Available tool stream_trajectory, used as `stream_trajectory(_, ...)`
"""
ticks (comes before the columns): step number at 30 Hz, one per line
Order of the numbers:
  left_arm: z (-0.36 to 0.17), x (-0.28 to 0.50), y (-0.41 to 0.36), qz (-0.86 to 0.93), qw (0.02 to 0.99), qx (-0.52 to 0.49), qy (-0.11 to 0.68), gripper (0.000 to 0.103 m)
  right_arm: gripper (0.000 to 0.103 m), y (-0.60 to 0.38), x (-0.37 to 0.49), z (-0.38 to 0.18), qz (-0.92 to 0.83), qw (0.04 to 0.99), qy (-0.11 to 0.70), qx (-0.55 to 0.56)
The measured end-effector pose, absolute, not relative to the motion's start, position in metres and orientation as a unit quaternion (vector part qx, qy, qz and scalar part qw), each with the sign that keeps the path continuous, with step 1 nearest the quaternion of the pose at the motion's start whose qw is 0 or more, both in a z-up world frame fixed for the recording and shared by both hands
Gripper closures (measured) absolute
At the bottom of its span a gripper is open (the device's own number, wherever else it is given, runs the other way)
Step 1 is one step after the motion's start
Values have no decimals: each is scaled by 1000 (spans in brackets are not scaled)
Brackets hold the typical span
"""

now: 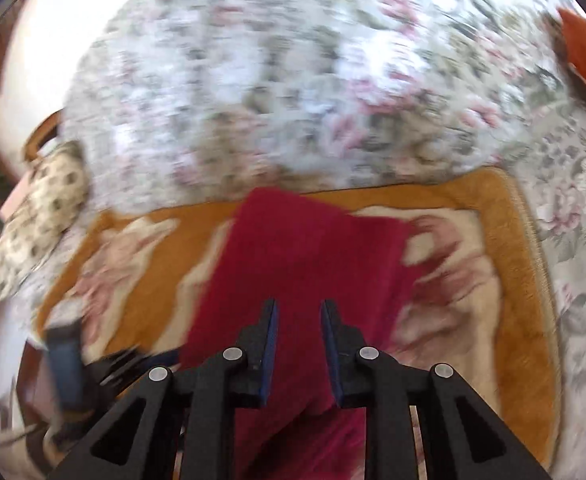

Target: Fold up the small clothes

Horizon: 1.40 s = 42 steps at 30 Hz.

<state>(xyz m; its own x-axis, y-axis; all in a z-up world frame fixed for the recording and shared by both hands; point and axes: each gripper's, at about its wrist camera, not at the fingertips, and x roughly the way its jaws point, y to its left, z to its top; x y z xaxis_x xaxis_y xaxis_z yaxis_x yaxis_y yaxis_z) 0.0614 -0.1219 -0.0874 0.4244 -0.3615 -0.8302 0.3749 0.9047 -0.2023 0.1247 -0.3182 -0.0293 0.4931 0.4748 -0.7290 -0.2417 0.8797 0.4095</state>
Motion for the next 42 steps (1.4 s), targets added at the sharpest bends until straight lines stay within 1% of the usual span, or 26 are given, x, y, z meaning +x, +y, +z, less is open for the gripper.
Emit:
stream_trajectory(4,-88,62,-121,-213,843,4,494,34,82,-294,101,-44,239,841,479,83)
stream_trajectory(7,-88,61,-120,-211,842,4,496,31,83,-297,91,-70,204,837,506,41)
stream_trajectory(8,-88,61,-120,-211,841,3,497,30,85,-301,89,-77,198,836,511,35)
stream_trajectory(12,-91,61,-125,-204,841,7,501,30,85,-303,87,-99,194,832,518,39)
stream_trajectory(15,-85,57,-126,-199,844,15,497,30,84,-302,82,-94,188,839,510,42)
stream_trajectory(19,-70,54,-126,-198,856,32,477,30,83,-322,75,-67,193,845,485,114)
stream_trajectory(23,-58,62,-127,-198,862,30,465,30,81,-330,83,-50,177,860,460,134)
stream_trajectory(29,-58,85,-131,-193,864,28,463,30,81,-323,108,-54,164,862,461,133)
stream_trajectory(33,-67,107,-130,-198,858,7,475,30,81,-323,120,-73,145,857,477,135)
stream_trajectory(34,-72,114,-130,-202,853,2,481,27,81,-324,125,-81,146,853,482,138)
stream_trajectory(35,-77,119,-129,-202,849,-2,489,22,81,-324,127,-89,145,850,486,139)
stream_trajectory(38,-90,134,-122,-209,834,-41,508,16,80,-323,128,-98,147,856,478,129)
stream_trajectory(41,-90,135,-117,-220,828,-51,513,16,79,-331,127,-91,163,853,474,144)
stream_trajectory(42,-86,134,-114,-224,830,-49,508,16,75,-337,125,-88,167,853,467,165)
